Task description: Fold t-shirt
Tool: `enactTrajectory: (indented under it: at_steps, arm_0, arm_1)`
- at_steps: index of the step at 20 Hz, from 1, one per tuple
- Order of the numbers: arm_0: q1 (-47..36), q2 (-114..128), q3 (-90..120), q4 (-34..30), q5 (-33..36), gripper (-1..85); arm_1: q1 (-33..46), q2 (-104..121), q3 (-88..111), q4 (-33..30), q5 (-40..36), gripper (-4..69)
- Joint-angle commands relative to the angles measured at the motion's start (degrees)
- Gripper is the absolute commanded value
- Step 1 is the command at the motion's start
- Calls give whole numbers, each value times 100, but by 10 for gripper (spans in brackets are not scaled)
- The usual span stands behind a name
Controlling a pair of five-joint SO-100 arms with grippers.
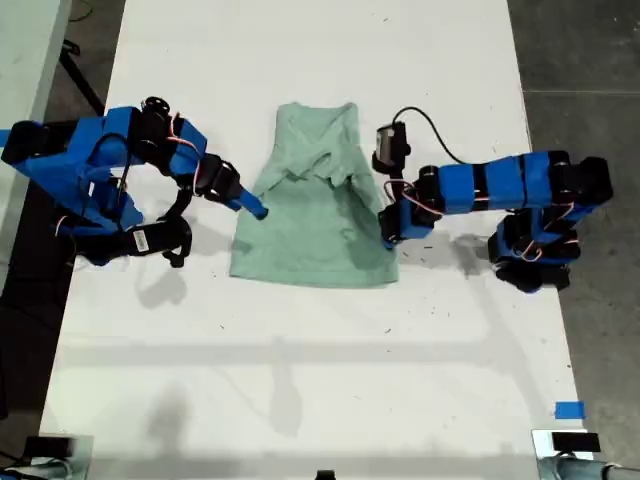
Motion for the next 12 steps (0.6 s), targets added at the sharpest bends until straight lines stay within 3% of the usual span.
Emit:
enactTrajectory:
  at_steps: [1,12]
  arm_0:
    - [26,26,-26,-123,-53,236]
    - [26,26,9,-114,-62,235]
  arm_1:
    - [-105,-70,-1037,290,-79,-11]
    - [-369,-3867,-4412,-624,545,-11]
